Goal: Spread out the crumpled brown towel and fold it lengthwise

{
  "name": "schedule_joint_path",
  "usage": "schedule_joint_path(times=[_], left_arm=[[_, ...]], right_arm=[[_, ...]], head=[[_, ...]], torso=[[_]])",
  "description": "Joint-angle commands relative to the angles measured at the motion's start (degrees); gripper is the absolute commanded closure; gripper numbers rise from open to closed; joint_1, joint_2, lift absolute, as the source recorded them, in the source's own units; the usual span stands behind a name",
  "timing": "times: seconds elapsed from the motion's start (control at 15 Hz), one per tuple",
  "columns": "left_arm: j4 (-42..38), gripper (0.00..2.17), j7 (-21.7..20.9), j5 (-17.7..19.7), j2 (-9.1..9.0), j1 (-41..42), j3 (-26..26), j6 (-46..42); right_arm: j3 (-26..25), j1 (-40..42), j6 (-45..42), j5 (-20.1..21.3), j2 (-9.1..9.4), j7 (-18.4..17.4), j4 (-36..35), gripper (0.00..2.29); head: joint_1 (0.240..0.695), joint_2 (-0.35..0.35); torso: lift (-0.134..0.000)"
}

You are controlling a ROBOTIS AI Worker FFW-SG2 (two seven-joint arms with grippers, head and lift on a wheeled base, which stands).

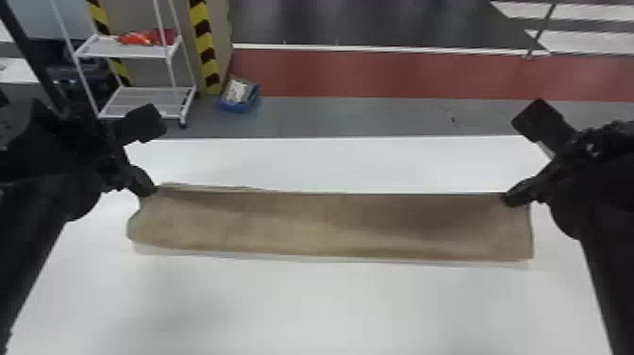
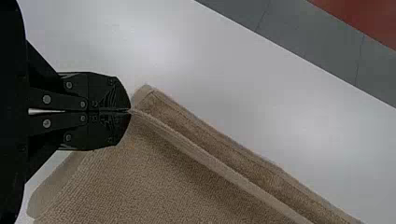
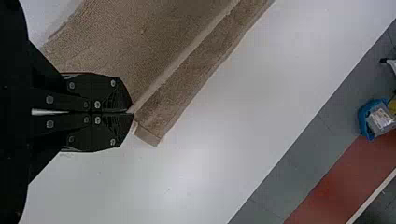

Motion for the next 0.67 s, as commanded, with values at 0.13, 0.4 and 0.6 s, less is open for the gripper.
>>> schedule_joint_path(times=[0.13,0.4,0.6], left_arm=[[0.20,1.59,-0.01,-0.13,-0.13,0.00,-0.01,0.00],[0.55,1.59,0.34,-0.13,-0.31,0.26,-0.01,0.00],[0.99,1.59,0.51,-0.13,-0.57,0.26,-0.01,-0.17]], right_arm=[[0.36,-0.09,0.53,0.77,0.92,-0.09,0.60,1.87],[0.36,0.26,2.64,1.56,1.36,-4.31,0.68,0.08],[0.36,0.53,3.34,1.83,1.45,-7.29,0.68,0.01]], head=[[0.695,-0.025],[0.695,-0.026],[0.695,-0.041]], torso=[[-0.125],[-0.125],[-0.125]])
